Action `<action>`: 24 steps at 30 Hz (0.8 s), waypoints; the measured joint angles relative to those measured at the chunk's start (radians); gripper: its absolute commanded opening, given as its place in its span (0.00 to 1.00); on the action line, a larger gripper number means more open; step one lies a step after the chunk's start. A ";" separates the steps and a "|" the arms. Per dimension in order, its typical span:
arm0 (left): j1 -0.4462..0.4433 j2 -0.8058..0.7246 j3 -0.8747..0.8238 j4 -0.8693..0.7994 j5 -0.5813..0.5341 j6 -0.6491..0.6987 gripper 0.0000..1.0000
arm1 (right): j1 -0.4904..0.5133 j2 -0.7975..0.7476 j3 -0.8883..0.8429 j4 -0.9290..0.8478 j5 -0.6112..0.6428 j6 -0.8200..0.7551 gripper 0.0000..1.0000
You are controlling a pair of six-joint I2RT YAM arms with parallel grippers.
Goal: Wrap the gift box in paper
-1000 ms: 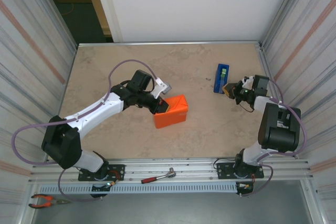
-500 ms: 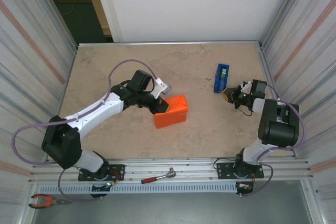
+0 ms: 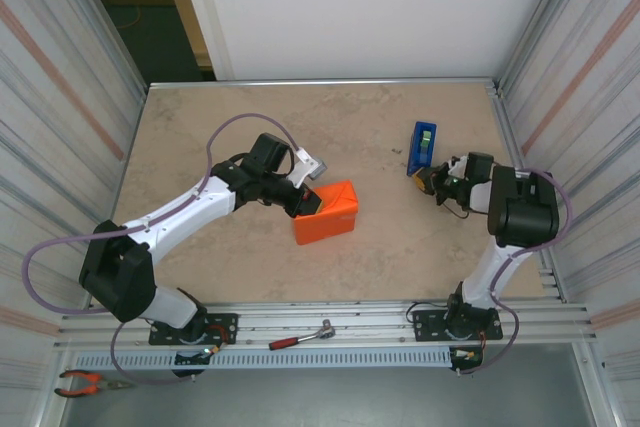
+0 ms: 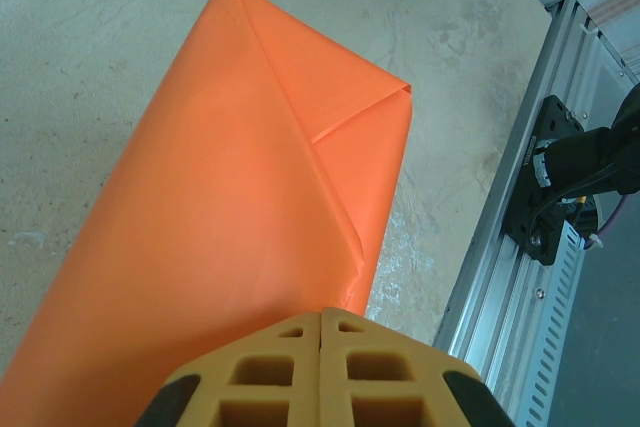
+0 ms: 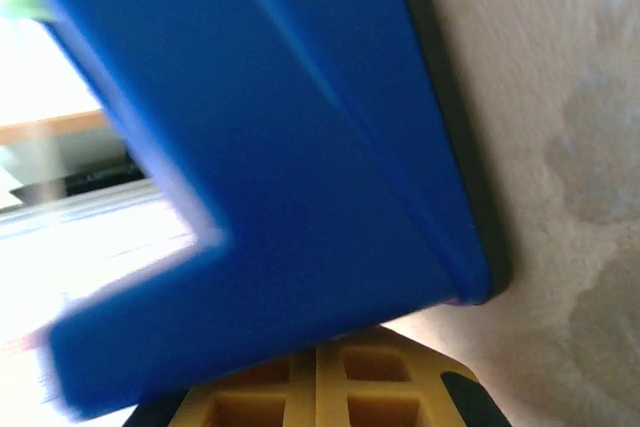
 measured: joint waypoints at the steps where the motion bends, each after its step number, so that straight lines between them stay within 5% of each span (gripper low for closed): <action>1: 0.000 0.000 0.000 0.000 0.000 0.000 0.00 | 0.009 0.013 0.000 -0.003 0.006 0.009 0.00; 11: 0.000 0.000 0.000 0.000 0.000 0.000 0.00 | 0.014 -0.028 -0.026 -0.018 0.006 0.025 0.00; 24: 0.000 0.000 0.000 0.000 0.000 0.000 0.00 | 0.180 -0.503 0.010 -0.354 0.059 0.007 0.00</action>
